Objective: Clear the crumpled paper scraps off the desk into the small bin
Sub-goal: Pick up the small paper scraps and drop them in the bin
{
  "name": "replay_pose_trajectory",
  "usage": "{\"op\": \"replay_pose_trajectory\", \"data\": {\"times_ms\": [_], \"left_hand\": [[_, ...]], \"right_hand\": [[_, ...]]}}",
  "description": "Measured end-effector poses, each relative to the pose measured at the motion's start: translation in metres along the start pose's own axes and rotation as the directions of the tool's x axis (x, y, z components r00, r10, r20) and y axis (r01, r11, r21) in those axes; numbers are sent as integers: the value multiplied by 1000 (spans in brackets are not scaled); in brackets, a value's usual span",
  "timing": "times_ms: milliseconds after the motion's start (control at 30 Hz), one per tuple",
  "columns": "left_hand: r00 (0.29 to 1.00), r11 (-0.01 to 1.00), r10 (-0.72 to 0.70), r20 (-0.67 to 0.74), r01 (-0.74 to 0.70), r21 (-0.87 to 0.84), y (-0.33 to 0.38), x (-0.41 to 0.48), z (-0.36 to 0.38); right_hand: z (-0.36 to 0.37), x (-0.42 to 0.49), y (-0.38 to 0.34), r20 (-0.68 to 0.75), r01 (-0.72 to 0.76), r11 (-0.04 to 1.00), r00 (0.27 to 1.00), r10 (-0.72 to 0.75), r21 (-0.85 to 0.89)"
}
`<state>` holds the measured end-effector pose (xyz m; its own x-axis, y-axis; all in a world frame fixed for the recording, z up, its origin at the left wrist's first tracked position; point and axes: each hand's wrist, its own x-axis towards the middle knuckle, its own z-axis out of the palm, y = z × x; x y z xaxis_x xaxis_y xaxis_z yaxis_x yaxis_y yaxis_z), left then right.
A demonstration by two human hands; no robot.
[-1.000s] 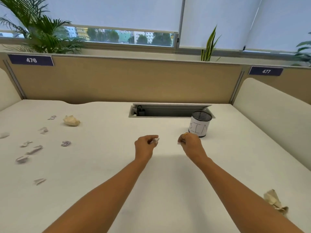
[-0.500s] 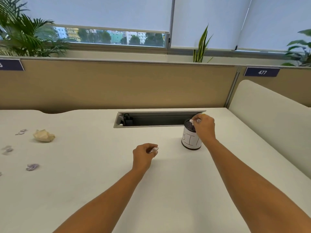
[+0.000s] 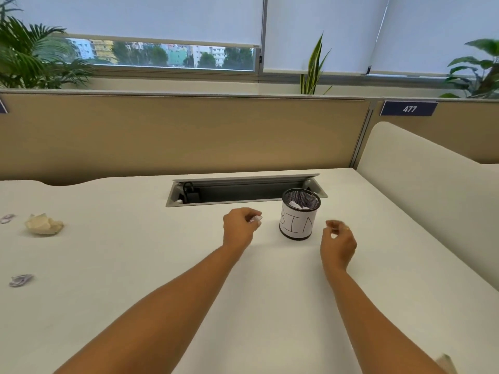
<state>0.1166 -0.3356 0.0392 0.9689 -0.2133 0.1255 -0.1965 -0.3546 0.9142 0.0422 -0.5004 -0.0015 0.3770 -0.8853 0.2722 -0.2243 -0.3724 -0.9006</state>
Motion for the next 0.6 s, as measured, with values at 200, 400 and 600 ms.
{"op": "replay_pose_trajectory", "data": {"times_ms": [200,400,600], "left_hand": [[986,989,146,75,-147,11,46,19,17],[972,969,174,160,-198,148,73,40,42],[976,974,126,176,-155,163,87,52,61]], "right_hand": [[-3,-14,23,268,110,955,963,-34,-274],[-4,-17,24,279,159,940,958,-72,-302],[-2,-18,26,277,183,930,956,-94,-318]]}}
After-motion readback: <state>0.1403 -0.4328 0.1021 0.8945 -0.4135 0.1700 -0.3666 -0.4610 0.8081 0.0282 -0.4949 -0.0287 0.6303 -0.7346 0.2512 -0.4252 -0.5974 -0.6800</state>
